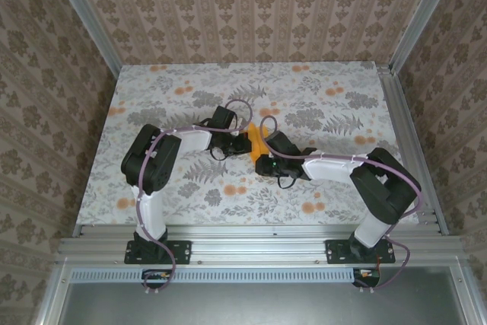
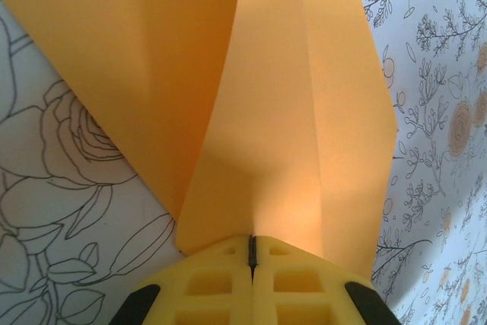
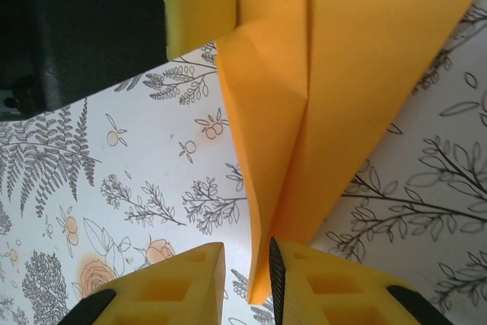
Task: Fold a paper plane with a square sheet of paper (pick it up from the middle)
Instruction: Fourth fold the wing at the center of the table.
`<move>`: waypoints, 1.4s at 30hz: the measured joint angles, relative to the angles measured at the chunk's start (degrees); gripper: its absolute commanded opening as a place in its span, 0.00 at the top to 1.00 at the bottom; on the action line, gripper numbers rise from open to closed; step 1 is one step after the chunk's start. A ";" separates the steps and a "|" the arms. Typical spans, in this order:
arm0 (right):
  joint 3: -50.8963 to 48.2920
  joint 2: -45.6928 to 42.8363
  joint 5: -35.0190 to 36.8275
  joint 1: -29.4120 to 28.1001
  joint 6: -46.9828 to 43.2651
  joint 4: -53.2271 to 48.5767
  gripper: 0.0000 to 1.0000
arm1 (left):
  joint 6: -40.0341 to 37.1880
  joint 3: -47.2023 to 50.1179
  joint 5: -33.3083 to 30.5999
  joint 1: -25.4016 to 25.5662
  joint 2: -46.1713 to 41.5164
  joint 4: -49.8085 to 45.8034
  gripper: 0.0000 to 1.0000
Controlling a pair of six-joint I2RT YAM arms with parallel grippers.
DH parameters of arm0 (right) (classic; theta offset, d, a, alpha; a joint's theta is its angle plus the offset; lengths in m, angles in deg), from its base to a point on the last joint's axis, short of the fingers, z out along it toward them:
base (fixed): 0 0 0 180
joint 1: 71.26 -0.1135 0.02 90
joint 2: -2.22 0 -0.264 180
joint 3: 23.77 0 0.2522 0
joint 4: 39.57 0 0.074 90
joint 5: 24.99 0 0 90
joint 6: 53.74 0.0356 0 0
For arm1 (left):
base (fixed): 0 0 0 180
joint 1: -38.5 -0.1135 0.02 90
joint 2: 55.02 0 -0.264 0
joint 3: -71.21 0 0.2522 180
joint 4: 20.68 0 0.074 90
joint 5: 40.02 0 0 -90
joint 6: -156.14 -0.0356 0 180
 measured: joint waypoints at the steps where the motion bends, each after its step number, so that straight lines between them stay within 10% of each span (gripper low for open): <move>1: 0.31 0.35 0.02 -0.04 -0.26 -0.02 0.75 | -0.11 -0.02 0.13 -0.07 0.02 -0.04 0.97; 42: 6.84 4.20 18.12 -5.90 -14.93 -11.47 0.92 | -2.29 -2.36 1.42 -1.03 0.87 -4.00 0.97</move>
